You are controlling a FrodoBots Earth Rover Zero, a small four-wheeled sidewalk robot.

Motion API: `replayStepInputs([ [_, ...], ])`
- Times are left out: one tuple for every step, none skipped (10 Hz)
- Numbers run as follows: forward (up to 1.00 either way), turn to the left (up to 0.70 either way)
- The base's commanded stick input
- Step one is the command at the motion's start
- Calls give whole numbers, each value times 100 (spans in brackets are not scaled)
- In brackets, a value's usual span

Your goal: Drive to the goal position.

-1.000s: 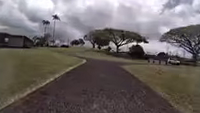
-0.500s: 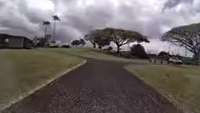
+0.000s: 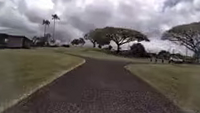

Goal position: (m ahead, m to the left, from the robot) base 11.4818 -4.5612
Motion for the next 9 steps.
replayStepInputs([
  [70, 0],
  [70, 0],
  [70, 0],
  [70, 0],
  [70, 0],
  [70, 0],
  [70, 0],
  [70, 0],
  [70, -2],
])
